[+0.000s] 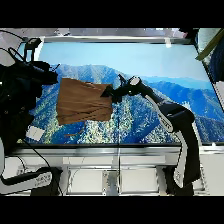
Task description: Fold the clothes and pants, and hang the long-sleeved shirts on hangers.
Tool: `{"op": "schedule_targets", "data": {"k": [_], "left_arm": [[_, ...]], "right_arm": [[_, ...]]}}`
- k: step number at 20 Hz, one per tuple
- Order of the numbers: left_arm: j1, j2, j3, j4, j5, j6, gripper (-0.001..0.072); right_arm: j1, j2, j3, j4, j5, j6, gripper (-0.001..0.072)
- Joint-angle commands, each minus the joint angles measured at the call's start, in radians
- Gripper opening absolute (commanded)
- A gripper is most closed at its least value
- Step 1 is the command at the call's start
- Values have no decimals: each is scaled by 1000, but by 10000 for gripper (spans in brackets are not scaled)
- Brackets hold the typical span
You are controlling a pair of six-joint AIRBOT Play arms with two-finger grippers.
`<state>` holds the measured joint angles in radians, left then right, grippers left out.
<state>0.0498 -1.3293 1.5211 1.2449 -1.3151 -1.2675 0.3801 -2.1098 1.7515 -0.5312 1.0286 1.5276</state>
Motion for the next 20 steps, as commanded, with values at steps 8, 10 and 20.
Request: {"op": "schedule_targets", "data": {"k": [8, 10, 20], "left_arm": [[0, 1, 0, 0, -63, 0, 26], [0, 1, 0, 0, -61, 0, 26], [0, -13, -1, 0, -12, 0, 26]], "right_arm": [[-251, 78, 313, -312, 373, 54, 13], [-373, 132, 313, -411, 458, 54, 14], [-1021, 341, 169, -750, 558, 12, 14]]}}
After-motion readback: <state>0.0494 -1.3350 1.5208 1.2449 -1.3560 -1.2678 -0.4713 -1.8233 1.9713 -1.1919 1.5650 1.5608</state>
